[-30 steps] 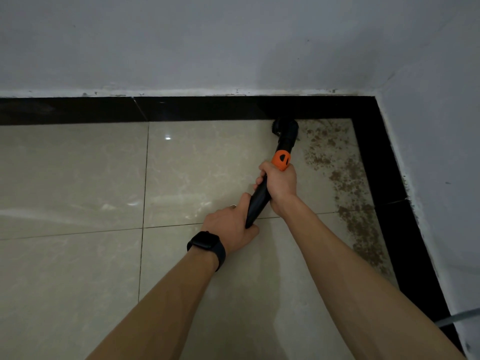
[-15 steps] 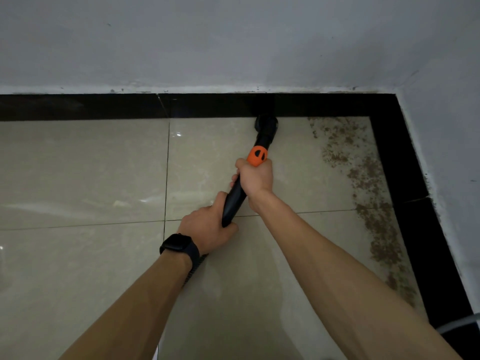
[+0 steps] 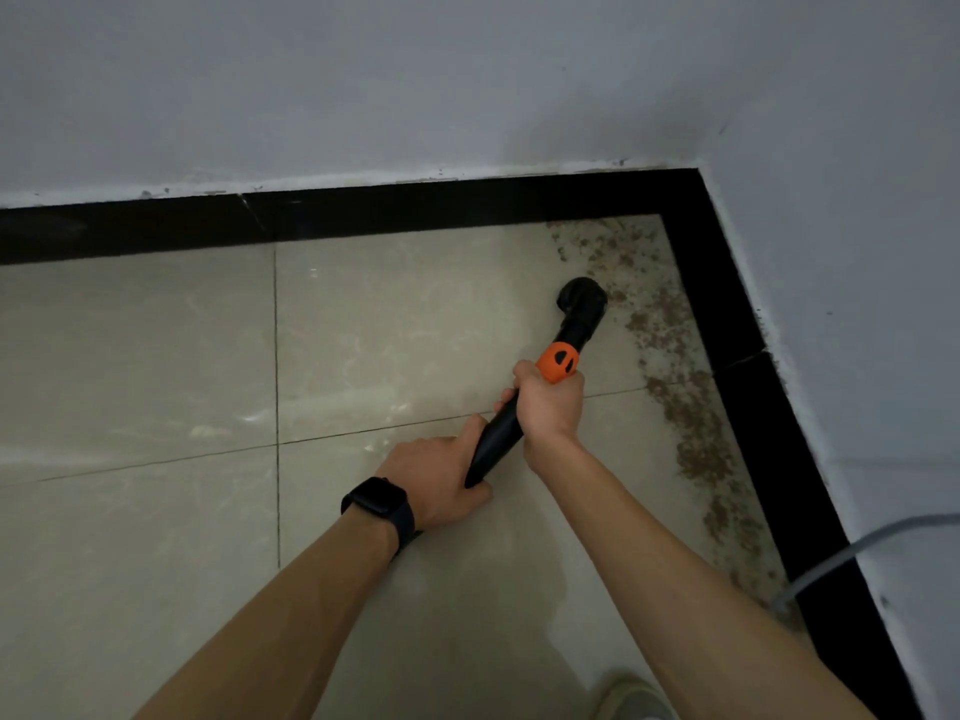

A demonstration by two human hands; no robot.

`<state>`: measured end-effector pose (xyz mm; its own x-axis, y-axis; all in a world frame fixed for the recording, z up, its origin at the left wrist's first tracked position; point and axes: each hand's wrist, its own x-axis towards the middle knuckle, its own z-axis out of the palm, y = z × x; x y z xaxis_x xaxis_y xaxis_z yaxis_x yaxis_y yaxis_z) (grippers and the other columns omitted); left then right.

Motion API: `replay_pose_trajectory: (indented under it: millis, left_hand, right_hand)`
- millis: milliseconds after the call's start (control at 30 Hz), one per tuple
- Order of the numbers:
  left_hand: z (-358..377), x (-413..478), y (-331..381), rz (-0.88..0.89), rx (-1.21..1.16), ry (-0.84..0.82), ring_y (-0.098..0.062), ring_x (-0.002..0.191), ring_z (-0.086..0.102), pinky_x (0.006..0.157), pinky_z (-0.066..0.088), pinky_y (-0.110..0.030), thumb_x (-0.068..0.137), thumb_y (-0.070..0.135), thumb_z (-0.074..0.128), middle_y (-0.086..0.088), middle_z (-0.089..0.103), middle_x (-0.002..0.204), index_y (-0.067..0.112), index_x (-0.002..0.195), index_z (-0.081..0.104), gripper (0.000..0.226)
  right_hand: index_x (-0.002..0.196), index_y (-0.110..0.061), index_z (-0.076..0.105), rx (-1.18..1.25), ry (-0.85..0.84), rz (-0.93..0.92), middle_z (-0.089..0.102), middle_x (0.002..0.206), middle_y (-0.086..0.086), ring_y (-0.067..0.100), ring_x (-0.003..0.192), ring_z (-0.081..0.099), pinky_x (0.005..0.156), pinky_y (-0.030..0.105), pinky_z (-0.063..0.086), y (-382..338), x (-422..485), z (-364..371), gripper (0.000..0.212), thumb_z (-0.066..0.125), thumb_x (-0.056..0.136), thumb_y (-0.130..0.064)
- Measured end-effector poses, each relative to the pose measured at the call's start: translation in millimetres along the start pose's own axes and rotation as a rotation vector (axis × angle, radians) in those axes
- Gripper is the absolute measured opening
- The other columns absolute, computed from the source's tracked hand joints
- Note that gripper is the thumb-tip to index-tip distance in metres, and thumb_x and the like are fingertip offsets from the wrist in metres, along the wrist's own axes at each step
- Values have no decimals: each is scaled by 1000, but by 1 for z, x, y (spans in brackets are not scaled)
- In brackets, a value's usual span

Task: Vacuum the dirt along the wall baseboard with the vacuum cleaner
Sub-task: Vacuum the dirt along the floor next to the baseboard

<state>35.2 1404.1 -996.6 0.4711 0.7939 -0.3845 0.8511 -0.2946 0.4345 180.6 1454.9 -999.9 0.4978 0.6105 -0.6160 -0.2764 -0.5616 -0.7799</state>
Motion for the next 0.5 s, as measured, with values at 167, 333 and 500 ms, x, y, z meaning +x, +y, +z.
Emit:
replay_pose_trajectory:
  millis: [167, 333, 500]
  left_hand:
    - [10, -7, 12, 82, 62, -52, -16, 54, 45, 49, 31, -28, 82, 53, 52, 12, 44, 68, 31, 115, 27, 47]
    - [14, -12, 19, 101, 88, -76, -17, 57, 48, 51, 34, -28, 83, 54, 51, 12, 49, 74, 32, 118, 27, 47]
    - [16, -6, 30, 52, 67, -33, -18, 56, 46, 47, 27, -27, 82, 52, 52, 12, 48, 72, 32, 114, 28, 45]
  right_hand:
    - [113, -8, 52, 45, -6, -2, 61, 51, -2, 19, 47, 63, 57, 34, 55, 16, -11, -32, 35, 64, 81, -15]
    - [116, -2, 53, 112, -4, 0, 60, 55, 1, 22, 49, 63, 55, 34, 55, 23, -13, -45, 42, 65, 77, -14]
    - [104, -11, 48, 137, -43, -20, 58, 53, -2, 19, 44, 59, 49, 32, 53, 12, -5, -47, 35, 65, 73, -13]
